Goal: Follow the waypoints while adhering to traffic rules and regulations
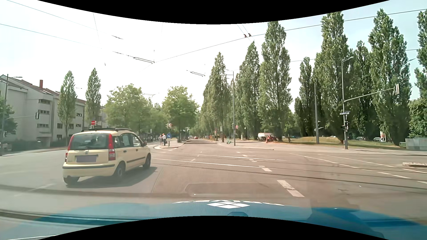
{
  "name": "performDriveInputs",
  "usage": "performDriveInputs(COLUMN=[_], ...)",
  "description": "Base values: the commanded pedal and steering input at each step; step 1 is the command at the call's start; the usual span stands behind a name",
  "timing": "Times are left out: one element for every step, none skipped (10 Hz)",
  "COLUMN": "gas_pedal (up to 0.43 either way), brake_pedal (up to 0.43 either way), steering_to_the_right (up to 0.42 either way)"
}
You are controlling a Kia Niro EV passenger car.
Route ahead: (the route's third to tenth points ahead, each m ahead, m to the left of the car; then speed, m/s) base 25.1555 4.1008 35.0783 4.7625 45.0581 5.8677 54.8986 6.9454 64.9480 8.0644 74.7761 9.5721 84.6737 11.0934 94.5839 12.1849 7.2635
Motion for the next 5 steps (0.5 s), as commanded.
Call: performDriveInputs(gas_pedal=[0.240,0.240,0.240,0.240,0.240], brake_pedal=[0.000,0.000,0.000,0.000,0.000], steering_to_the_right=[-0.007,-0.007,-0.007,-0.007,-0.008])
